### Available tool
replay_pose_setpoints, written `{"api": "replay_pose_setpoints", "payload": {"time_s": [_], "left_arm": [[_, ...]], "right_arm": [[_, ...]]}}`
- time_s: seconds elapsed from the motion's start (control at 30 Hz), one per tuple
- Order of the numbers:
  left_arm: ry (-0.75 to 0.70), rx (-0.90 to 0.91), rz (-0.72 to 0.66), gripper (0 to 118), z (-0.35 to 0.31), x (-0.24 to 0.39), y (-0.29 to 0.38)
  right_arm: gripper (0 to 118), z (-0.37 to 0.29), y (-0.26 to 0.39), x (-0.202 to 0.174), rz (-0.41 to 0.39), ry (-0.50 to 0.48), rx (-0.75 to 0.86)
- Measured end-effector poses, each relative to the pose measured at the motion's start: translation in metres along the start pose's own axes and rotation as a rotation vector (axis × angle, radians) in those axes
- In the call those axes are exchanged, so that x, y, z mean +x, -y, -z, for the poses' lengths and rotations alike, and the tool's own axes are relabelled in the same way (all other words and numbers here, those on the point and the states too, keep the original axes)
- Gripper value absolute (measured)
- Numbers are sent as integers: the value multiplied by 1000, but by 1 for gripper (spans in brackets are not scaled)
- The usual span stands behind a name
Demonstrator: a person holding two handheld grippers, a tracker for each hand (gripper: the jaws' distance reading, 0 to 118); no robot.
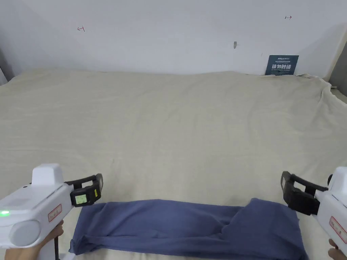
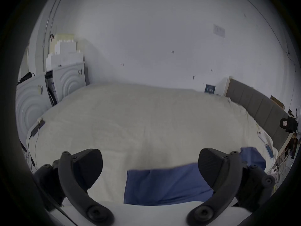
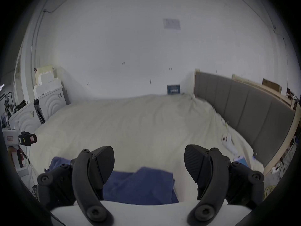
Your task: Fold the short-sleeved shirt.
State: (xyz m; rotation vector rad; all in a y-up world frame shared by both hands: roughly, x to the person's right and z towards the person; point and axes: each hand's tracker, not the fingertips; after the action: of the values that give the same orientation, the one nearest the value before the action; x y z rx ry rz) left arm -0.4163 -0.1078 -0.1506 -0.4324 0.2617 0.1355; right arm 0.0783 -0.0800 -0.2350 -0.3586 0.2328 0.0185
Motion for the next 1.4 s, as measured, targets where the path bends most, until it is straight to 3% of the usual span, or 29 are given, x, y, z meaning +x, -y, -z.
{"api": "replay_pose_setpoints", "payload": {"time_s": [0.1, 0.17, 0.3, 0.37, 0.4, 0.83, 1.1, 1.4], "left_arm": [[2, 47, 22, 116, -5, 9, -8], [3, 87, 39, 103, -9, 17, -9], [14, 117, 60, 28, -10, 25, -6], [32, 118, 54, 10, -9, 26, -4], [43, 112, 43, 0, -8, 27, -4], [94, 47, -7, 0, 3, 15, -1], [304, -226, -263, 0, 42, -43, 6], [330, -463, -328, 3, 86, -108, 49]], "right_arm": [[90, 1, -7, -13, -34, 26, 54], [81, 1, -8, -19, -40, 33, 79], [33, 0, -9, -33, -48, 50, 106], [4, 4, -6, -32, -42, 47, 111], [0, 4, -5, -33, -35, 47, 116], [0, 11, -6, -38, -36, 37, 114], [0, 20, -3, -38, -51, 34, 81], [0, 34, 2, -41, -63, 44, 27]]}}
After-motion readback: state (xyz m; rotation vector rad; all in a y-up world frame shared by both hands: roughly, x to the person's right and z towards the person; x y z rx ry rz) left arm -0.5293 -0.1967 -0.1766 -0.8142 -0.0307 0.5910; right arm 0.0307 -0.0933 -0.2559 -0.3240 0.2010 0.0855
